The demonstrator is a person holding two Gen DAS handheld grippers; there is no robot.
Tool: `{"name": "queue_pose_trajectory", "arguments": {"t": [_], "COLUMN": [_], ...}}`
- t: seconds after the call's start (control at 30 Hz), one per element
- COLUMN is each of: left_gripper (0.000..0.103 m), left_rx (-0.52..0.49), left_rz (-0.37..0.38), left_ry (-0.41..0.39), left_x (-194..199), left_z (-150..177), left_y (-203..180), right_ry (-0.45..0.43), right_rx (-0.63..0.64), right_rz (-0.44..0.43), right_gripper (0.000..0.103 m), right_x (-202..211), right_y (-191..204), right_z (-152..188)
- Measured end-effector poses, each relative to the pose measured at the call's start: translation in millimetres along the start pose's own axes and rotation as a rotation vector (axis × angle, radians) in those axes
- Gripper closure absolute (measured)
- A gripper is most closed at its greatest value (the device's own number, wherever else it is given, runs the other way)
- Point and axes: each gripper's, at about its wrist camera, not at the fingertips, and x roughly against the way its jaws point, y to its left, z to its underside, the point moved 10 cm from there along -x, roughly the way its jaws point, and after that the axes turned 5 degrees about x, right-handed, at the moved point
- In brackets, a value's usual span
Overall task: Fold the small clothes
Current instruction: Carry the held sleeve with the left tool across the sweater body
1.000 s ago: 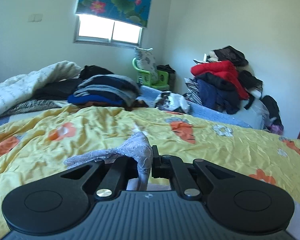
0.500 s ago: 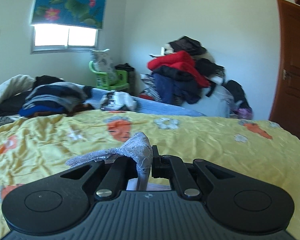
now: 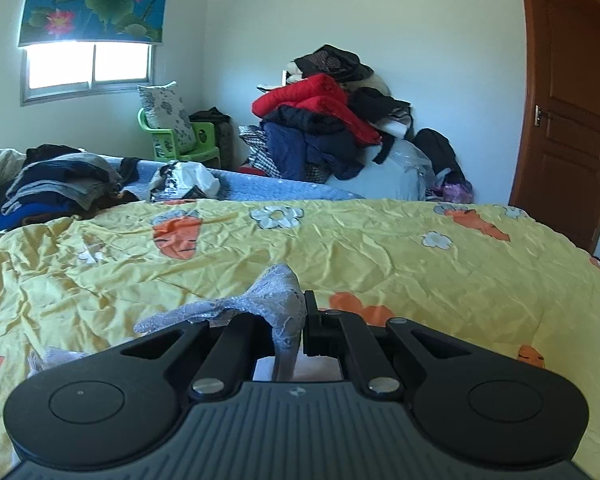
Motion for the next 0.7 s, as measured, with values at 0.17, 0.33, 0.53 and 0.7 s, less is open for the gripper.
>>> {"name": "queue_pose_trajectory", "arguments": {"t": [0.17,0.33,0.53,0.7], "left_gripper": [0.099,0.099,0.099,0.099], "left_rx": [-0.024,-0.043,-0.070,-0.096], "left_rz": [0.022,0.045,0.082,0.107], "left_ry": [0.008,0.022,0.042,0.059], "left_x": [-1.1,-4.3,-5.9,-10.9], "left_z": [4.0,8.1,18.3,27.5], "left_y": [-17.3,-34.6,-58.2,-77.3], "right_ry": [0.000,-0.002,-0.001,-0.003], "right_rx": [-0.007,-0.014,-0.024,-0.029], "right_rz": [0.009,0.014,0.022,0.028], "right_gripper": [0.013,0.013,0.013,0.013], "right_x": [0.3,1.4,3.3,5.3], "right_y": [-5.2,-10.5,-17.1,-23.8], "right_z": [1.3,2.4,5.1,4.8]}}
